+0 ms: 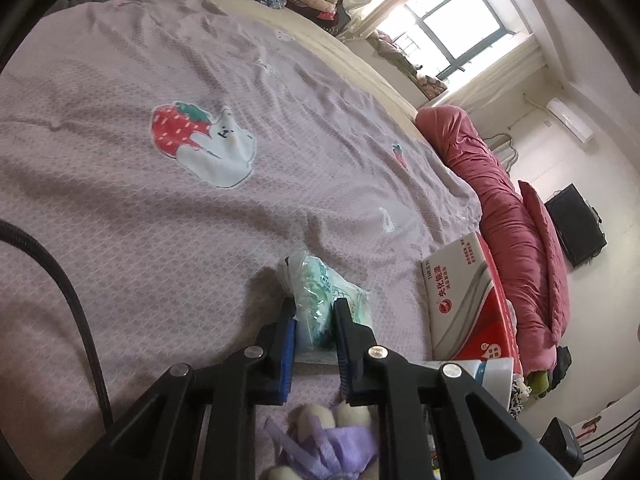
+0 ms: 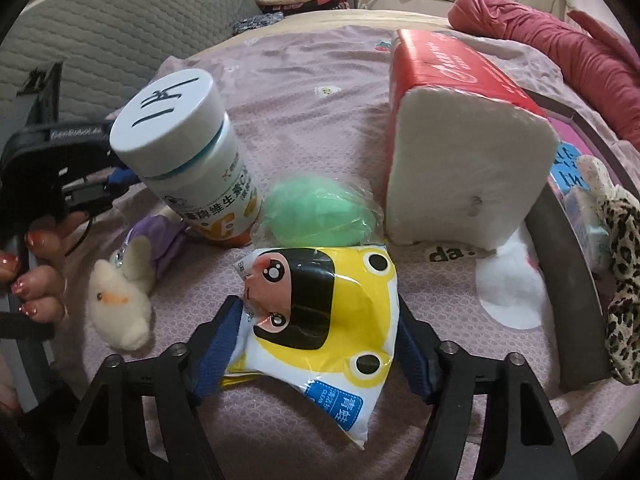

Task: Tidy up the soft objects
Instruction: 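Grasp the wrapped tissue pack with the left tool while the right tool grasps the yellow snack bag, then carry the tissue pack and snack bag over the pink tray with both tools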

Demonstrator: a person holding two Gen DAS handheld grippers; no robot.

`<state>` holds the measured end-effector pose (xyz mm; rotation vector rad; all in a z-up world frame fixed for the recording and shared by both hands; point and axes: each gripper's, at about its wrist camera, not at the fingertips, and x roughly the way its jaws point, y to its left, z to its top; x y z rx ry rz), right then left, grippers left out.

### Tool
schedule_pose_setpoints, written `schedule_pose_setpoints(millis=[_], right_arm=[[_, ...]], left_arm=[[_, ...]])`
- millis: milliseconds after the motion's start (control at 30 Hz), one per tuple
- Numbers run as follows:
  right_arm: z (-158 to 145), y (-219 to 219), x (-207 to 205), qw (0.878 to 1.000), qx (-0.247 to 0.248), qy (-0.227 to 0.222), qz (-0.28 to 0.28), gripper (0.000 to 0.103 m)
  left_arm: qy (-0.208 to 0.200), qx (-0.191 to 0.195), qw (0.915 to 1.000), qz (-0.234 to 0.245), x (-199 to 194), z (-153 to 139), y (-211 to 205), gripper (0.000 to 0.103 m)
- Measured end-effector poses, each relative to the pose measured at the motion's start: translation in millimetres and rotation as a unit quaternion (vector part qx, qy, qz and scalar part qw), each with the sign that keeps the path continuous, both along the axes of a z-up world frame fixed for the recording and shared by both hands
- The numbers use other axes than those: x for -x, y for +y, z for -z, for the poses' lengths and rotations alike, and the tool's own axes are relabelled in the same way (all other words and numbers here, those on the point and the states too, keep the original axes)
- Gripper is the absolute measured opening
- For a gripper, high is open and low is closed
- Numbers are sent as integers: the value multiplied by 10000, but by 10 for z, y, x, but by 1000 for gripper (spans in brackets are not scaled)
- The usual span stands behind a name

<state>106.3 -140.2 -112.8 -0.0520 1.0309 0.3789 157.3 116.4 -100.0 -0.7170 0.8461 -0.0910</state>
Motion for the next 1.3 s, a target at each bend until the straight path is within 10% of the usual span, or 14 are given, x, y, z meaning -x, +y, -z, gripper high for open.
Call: schedule_pose_setpoints(millis=[367, 1300], right_arm=[[-185, -150, 105, 9996, -269, 49, -28, 65], [-1040, -763, 413, 9858, -486, -1526, 506, 65]], left_arm=[[-110, -523, 9972, -526, 336, -266, 224, 18], [-1053, -1446, 9822, -570, 961, -1329, -244, 18]])
